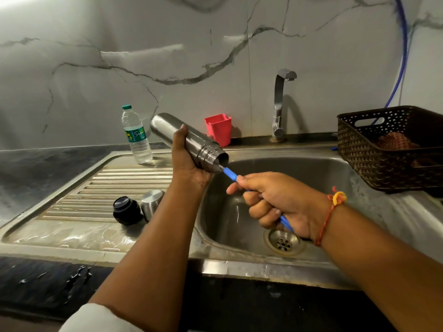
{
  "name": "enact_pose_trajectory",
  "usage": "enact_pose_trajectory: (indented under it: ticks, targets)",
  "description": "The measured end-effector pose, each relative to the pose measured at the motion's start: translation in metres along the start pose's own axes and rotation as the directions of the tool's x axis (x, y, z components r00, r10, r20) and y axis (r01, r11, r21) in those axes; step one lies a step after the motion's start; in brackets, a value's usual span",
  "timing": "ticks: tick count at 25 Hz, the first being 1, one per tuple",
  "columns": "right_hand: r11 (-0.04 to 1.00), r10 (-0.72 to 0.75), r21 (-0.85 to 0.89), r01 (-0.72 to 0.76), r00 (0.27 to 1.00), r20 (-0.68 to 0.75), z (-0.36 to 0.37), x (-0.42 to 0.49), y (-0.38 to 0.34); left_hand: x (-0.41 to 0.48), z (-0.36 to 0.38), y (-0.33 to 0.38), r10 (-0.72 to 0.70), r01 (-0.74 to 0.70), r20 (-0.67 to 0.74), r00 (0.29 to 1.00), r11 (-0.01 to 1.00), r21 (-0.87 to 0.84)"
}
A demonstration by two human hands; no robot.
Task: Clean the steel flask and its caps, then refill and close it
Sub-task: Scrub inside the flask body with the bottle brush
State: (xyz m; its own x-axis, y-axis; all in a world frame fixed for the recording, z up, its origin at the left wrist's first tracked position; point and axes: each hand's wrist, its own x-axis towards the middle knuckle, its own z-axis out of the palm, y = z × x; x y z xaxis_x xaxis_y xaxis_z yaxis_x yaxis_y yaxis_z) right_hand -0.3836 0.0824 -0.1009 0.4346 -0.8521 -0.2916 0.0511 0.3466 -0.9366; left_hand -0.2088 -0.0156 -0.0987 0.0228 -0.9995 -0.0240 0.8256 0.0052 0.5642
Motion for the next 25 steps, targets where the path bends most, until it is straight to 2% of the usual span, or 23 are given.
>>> enact_pose_trajectory:
  ticks: [3,7,13,16,19,22,25]
  targets:
    - [0.993,0.079,0.079,-0.086,0.993,0.083,-0.0060,0.0000,-0.0028,0.0018,-0.0009,-0.0020,0.010,-0.010,0.009,1.000,1.000,-0.019]
    - [0.922,0.142,0.323,-0.215,0.962,0.233,-0.0030,0.0007,-0.0021,0.0027,-0.0002,0.0007,0.010,-0.008,0.053,0.999,0.999,-0.035]
    - [0.851,0.146,0.424,-0.310,0.915,0.375,-0.0068,-0.0035,-0.0024,0.0046,-0.0015,-0.0009,0.013,-0.009,0.130,0.991,1.000,-0.029]
    - [0.865,0.163,0.379,-0.328,0.899,0.406,-0.0074,-0.0023,-0.0023,0.0035,-0.0006,-0.0010,0.017,-0.009,0.134,0.991,0.998,-0.054]
    - [0.882,0.167,0.357,-0.309,0.911,0.376,-0.0066,-0.0040,-0.0034,0.0003,-0.0003,-0.0008,0.023,-0.022,0.136,0.990,1.000,-0.010]
    - [0.916,0.191,0.284,-0.284,0.929,0.316,-0.0080,-0.0039,-0.0044,0.0027,-0.0003,0.0045,0.039,-0.034,0.105,0.994,0.998,-0.054]
    - [0.960,0.173,0.187,-0.206,0.969,0.178,-0.0053,-0.0004,-0.0048,-0.0028,0.0047,-0.0050,-0.020,0.016,0.074,0.997,0.999,0.043]
